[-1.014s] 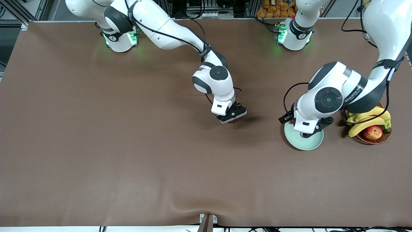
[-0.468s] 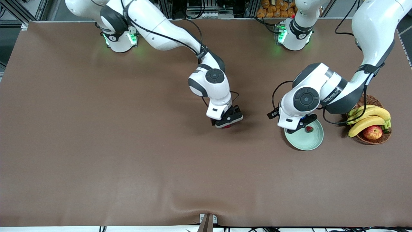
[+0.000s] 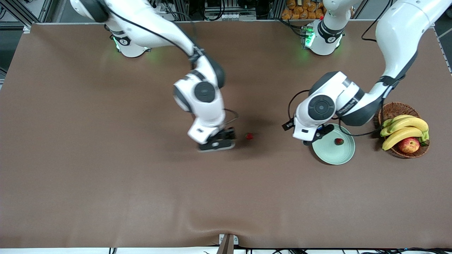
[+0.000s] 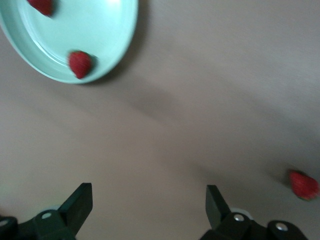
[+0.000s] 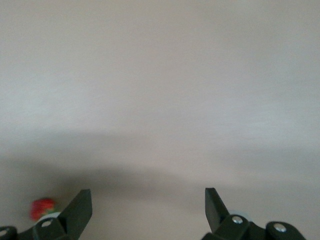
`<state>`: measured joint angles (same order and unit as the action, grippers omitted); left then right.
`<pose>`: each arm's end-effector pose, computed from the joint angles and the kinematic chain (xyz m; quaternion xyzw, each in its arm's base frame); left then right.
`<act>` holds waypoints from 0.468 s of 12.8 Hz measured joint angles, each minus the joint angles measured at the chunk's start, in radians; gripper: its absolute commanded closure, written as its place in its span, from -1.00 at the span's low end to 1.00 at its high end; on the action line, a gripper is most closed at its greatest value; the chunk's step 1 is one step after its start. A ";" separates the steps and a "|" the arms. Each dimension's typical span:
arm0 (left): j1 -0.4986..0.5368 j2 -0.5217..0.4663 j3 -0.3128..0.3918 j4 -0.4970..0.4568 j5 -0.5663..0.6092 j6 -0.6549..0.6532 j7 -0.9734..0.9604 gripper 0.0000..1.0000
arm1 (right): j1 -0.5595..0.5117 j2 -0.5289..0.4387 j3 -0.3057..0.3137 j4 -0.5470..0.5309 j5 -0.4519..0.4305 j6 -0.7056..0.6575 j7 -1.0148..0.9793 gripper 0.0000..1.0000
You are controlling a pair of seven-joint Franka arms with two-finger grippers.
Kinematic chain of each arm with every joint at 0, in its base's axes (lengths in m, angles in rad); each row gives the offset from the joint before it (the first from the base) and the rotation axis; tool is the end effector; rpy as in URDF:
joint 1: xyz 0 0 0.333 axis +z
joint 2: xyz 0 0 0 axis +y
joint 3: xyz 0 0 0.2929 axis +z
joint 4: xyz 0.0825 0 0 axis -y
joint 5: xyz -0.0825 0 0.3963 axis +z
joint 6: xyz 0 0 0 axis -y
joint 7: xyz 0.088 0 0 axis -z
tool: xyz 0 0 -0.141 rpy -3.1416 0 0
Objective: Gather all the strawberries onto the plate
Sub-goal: 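Grasp the last strawberry with the left gripper while the right gripper retracts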
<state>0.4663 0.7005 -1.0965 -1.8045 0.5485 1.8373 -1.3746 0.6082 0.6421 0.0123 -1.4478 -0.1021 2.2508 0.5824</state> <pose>0.5309 -0.2839 0.2494 -0.9552 -0.2663 0.1109 0.0662 0.6029 0.4224 0.2683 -0.9949 -0.0462 -0.0881 0.0137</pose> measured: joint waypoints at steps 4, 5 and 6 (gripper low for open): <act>-0.180 0.016 0.124 -0.010 0.000 0.141 -0.047 -1.00 | -0.183 -0.254 0.001 -0.236 -0.001 -0.092 -0.152 -1.00; -0.226 0.018 0.159 -0.010 0.000 0.178 -0.056 -1.00 | -0.227 -0.298 0.002 -0.259 -0.001 -0.138 -0.203 -1.00; -0.254 0.021 0.179 -0.010 0.000 0.211 -0.065 -1.00 | -0.272 -0.335 0.002 -0.269 -0.001 -0.182 -0.254 -1.00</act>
<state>0.2127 0.7217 -0.9174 -1.8142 0.5485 2.0479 -1.4395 0.3362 0.3072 0.0142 -1.7169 -0.1034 2.0684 0.3282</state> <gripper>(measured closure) 0.000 0.000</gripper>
